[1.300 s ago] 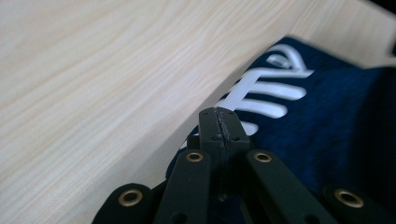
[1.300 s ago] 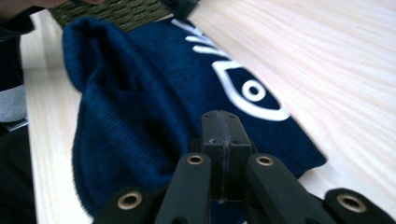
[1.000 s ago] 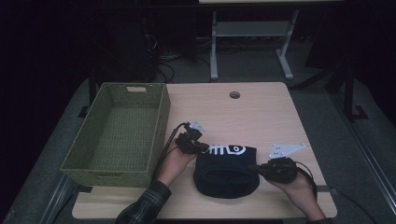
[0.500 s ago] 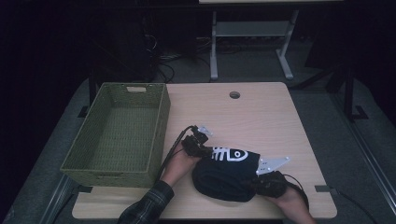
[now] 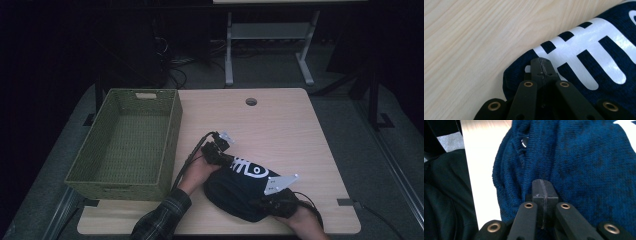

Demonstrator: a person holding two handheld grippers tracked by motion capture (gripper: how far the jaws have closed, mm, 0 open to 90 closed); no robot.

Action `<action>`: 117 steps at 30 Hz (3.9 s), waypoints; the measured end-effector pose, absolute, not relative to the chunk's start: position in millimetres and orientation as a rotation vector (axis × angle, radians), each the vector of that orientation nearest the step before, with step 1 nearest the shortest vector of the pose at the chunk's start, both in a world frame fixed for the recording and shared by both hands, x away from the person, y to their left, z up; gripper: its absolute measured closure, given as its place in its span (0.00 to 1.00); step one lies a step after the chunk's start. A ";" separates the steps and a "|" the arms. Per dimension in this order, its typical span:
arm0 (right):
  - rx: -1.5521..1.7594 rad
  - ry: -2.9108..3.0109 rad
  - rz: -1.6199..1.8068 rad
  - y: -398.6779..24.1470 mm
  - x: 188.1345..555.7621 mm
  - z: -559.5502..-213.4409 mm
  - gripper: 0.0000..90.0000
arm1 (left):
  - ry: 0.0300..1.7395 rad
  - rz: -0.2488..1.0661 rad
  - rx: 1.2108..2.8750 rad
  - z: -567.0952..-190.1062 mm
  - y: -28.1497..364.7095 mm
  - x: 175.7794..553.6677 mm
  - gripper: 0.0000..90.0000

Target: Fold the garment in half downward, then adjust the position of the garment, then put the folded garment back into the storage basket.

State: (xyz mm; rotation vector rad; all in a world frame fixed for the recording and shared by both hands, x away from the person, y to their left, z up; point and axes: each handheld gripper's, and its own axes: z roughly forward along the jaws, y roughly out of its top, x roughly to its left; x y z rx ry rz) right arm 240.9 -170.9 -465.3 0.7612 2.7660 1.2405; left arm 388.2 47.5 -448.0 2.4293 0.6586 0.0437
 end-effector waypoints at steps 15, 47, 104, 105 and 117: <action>0.755 2.724 1.305 -172.6 242.7 -453.5 1.00 | 0.632 0.034 2.366 -425.9 52.8 378.7 1.00; 0.988 2.592 1.183 -205.6 274.3 -466.4 1.00 | 0.662 0.169 2.499 -442.4 75.5 318.1 1.00; 1.277 2.275 0.974 -280.9 292.3 -482.5 0.11 | 0.767 -0.030 2.420 -453.8 70.8 370.9 0.28; 1.278 2.274 0.974 -280.8 292.3 -482.5 0.11 | 0.764 -0.031 2.420 -453.6 70.9 370.8 0.30; 1.281 2.265 0.976 -280.6 292.0 -482.9 0.11 | 0.760 -0.114 2.412 -452.6 71.4 373.9 0.69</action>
